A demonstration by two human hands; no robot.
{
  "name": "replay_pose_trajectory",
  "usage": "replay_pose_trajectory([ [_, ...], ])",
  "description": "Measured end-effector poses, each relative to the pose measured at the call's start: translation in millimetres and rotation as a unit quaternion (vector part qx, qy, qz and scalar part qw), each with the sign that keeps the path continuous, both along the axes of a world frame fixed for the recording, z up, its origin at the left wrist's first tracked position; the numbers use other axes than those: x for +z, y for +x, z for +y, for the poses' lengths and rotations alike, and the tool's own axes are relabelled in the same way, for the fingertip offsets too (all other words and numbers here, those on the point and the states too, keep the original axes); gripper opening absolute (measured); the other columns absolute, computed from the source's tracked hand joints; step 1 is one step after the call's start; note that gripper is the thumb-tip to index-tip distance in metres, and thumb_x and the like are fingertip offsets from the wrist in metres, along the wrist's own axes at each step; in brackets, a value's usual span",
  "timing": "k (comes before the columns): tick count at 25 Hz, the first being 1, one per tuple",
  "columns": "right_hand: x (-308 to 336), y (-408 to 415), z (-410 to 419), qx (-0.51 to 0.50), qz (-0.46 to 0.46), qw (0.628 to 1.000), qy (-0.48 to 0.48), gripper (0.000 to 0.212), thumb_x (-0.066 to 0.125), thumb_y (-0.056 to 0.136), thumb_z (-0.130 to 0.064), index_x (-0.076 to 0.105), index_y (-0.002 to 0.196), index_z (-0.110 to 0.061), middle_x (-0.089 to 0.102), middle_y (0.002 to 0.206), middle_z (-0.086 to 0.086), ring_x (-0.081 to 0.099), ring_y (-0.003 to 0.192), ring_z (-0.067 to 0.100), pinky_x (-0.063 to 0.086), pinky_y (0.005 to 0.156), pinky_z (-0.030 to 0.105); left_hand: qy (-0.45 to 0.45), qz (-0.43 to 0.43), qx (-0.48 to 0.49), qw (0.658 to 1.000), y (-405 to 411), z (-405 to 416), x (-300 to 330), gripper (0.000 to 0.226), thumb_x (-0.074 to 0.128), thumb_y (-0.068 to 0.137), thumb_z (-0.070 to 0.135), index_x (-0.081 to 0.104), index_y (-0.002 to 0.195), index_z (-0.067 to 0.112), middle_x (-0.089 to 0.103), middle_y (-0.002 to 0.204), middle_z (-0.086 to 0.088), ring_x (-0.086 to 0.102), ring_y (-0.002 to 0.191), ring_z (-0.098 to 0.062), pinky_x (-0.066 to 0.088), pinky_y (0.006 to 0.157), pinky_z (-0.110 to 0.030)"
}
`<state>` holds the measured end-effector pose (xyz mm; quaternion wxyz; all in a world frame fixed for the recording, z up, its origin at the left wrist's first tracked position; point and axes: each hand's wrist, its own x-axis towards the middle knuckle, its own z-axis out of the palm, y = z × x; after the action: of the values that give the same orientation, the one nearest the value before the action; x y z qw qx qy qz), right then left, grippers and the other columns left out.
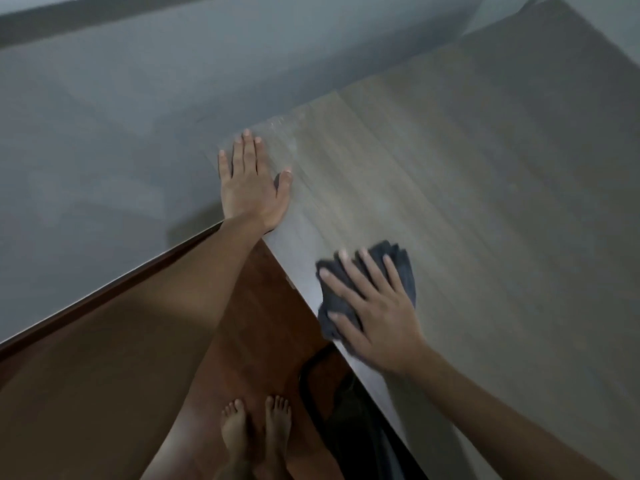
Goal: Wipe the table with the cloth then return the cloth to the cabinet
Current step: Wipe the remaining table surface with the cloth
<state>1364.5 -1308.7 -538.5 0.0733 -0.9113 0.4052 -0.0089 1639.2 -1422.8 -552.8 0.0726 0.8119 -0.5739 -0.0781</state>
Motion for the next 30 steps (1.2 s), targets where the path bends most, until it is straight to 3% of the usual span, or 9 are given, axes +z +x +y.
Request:
replay_pose_trajectory([
  [5, 0, -28, 43, 0.024, 0.006, 1.000, 0.007, 0.062, 0.046, 0.102, -0.053, 0.030, 0.160, -0.035, 0.019, 0.170, -0.001, 0.014, 0.158, 0.028, 0.021, 0.122, 0.062, -0.001, 0.000, 0.008, 1.000, -3, 2, 0, 0.077, 0.009, 0.100, 0.056, 0.000, 0.158, 0.006, -0.006, 0.167, -0.010, -0.010, 0.153, -0.021, -0.011, 0.122, -0.045],
  [16, -3, 58, -37, -0.020, -0.028, 0.999, -0.023, 0.058, 0.038, 0.103, -0.059, 0.038, 0.157, -0.036, 0.028, 0.168, -0.002, 0.019, 0.157, 0.026, 0.011, 0.126, 0.055, 0.027, 0.008, 0.000, 1.000, 2, -1, 3, 0.071, 0.008, 0.102, 0.050, -0.004, 0.158, 0.007, -0.011, 0.166, -0.009, -0.014, 0.153, -0.020, -0.016, 0.121, -0.042],
  [20, -1, 30, 5, -0.015, -0.042, 0.999, -0.001, 0.060, 0.040, 0.104, -0.058, 0.033, 0.159, -0.038, 0.023, 0.169, -0.003, 0.013, 0.158, 0.024, 0.014, 0.125, 0.057, 0.050, 0.057, -0.009, 0.997, 6, -1, 12, 0.067, 0.010, 0.104, 0.046, -0.004, 0.158, 0.008, -0.014, 0.166, -0.008, -0.017, 0.152, -0.017, -0.017, 0.120, -0.041],
  [24, -3, -18, 43, 0.034, -0.014, 0.999, -0.003, 0.066, 0.044, 0.101, -0.058, 0.025, 0.161, -0.038, 0.020, 0.170, -0.002, 0.013, 0.158, 0.027, 0.021, 0.123, 0.060, 0.045, 0.053, -0.020, 0.997, 7, 1, 13, 0.067, 0.013, 0.105, 0.046, -0.003, 0.158, 0.008, -0.012, 0.166, -0.008, -0.015, 0.152, -0.018, -0.016, 0.120, -0.040],
  [30, -3, 11, 32, 0.005, -0.022, 1.000, -0.001, 0.070, 0.052, 0.096, -0.055, 0.030, 0.160, -0.038, 0.023, 0.169, -0.001, 0.019, 0.157, 0.029, 0.024, 0.120, 0.063, 0.058, 0.073, -0.045, 0.995, 15, 0, 15, 0.068, 0.016, 0.105, 0.047, -0.004, 0.157, 0.008, -0.014, 0.165, -0.008, -0.015, 0.152, -0.018, -0.016, 0.121, -0.038],
])
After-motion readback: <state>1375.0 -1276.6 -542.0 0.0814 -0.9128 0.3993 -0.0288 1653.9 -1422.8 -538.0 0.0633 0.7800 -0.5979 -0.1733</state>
